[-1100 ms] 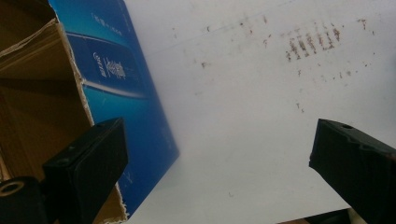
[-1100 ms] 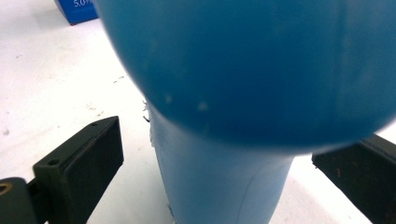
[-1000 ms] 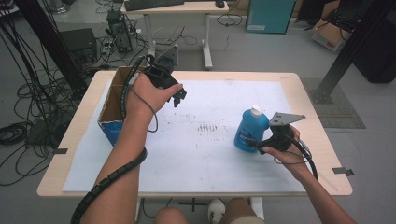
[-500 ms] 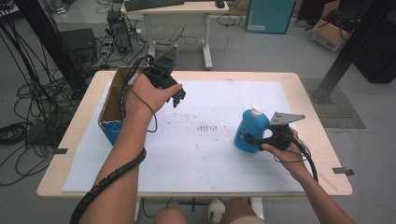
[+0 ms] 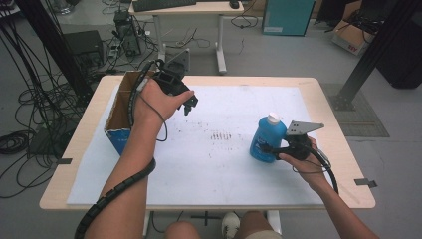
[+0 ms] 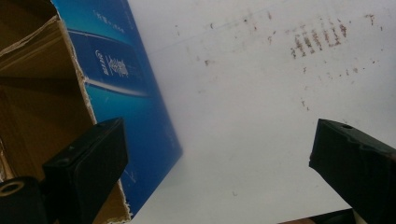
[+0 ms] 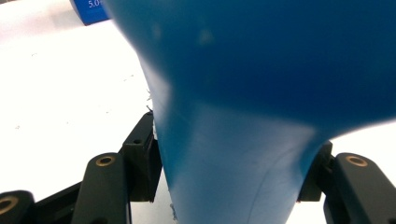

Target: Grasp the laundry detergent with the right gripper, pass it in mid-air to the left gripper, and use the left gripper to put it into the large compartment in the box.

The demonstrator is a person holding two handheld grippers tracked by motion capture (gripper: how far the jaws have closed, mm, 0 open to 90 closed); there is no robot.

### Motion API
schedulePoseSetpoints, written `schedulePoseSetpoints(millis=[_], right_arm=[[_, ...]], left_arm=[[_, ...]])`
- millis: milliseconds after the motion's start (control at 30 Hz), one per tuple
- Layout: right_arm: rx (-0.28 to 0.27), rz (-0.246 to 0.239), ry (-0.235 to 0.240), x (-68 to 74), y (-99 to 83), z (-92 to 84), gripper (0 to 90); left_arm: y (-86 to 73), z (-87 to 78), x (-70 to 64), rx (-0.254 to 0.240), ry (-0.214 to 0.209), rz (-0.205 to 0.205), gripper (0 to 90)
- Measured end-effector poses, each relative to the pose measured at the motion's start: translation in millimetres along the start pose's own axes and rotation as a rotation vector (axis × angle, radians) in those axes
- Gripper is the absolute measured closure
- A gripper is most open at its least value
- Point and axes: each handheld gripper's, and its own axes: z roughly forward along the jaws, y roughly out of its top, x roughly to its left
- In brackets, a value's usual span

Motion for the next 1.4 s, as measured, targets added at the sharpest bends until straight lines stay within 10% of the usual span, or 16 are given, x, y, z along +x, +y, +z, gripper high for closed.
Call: schedulePoseSetpoints(millis=[1400], right_arm=[[0.005, -0.013, 0.005, -0.4, 0.7, -0.1, 41.5]], left_arm=[[-1.1, -2.6, -1.6, -0.006, 0.005, 0.005, 4.8]])
